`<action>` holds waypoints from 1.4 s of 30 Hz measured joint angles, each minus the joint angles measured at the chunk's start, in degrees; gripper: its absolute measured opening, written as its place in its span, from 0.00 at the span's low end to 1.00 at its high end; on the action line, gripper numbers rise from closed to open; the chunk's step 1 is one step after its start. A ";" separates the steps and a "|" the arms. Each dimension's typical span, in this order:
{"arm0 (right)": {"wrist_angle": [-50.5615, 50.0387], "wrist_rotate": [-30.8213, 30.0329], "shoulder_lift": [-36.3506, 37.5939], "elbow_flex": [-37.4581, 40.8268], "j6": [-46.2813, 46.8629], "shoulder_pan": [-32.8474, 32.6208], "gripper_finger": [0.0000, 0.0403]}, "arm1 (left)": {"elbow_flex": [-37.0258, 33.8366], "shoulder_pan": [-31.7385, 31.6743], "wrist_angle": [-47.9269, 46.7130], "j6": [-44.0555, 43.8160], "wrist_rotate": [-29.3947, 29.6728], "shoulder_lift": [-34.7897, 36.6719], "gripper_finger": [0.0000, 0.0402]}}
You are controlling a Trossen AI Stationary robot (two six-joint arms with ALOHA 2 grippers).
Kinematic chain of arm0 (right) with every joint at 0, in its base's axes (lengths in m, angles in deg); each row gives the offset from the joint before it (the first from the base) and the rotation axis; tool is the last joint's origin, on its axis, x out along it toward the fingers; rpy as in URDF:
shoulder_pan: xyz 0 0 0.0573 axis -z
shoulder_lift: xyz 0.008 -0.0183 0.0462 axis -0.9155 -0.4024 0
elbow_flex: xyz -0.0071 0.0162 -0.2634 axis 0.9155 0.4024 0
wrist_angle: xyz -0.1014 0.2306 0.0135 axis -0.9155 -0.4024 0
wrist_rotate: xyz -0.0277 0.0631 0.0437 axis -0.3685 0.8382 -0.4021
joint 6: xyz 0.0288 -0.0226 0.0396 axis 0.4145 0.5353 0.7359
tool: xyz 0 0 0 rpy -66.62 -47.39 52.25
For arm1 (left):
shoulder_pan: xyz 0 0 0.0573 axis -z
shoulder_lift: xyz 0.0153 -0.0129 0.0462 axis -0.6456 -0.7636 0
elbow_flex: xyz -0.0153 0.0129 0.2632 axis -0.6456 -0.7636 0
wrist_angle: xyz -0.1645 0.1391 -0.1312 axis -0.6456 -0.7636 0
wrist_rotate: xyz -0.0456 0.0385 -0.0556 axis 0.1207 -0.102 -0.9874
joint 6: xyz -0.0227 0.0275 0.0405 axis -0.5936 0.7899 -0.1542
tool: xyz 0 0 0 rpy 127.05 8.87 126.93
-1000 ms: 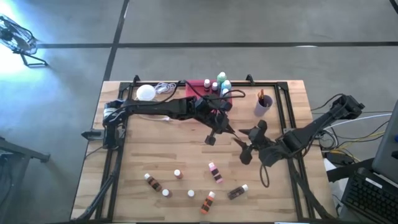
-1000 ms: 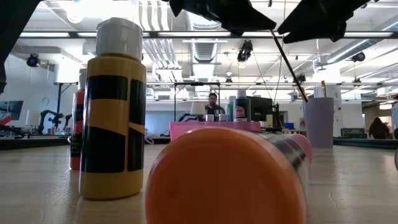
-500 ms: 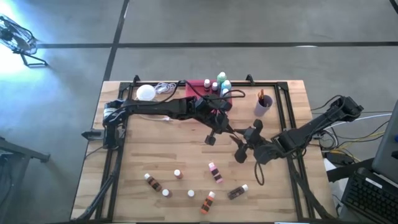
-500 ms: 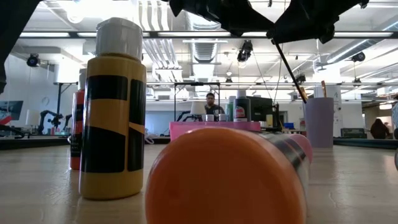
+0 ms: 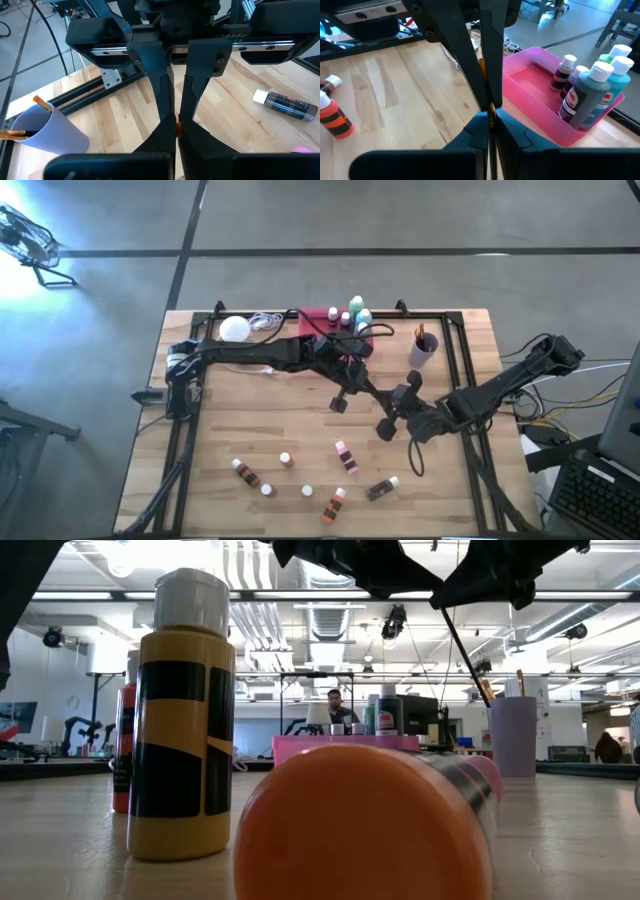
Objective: Pick & Place Paint Supplies
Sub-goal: Put the black gold paint brush into the violet cup
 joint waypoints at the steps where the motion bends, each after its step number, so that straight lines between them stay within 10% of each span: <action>1: 0.02 0.00 0.00 0.00 0.00 0.02 0.04 | 0.00 0.00 0.07 0.00 0.00 0.00 0.02; 15: -0.30 -0.42 0.12 0.00 0.36 0.22 0.03 | 0.00 -0.15 0.10 1.47 1.13 0.34 0.31; 23: -16.46 -12.01 5.36 0.00 10.72 0.15 0.03 | -2.67 -4.78 -4.67 -2.46 7.87 3.29 0.49; 33: -32.12 -35.45 12.02 1.23 22.85 0.50 0.03 | -19.42 -9.79 23.01 -14.31 5.58 6.16 0.48; 42: -32.17 -36.11 16.30 4.24 23.01 9.09 0.03 | -26.53 -9.42 43.49 -18.40 4.19 8.78 0.48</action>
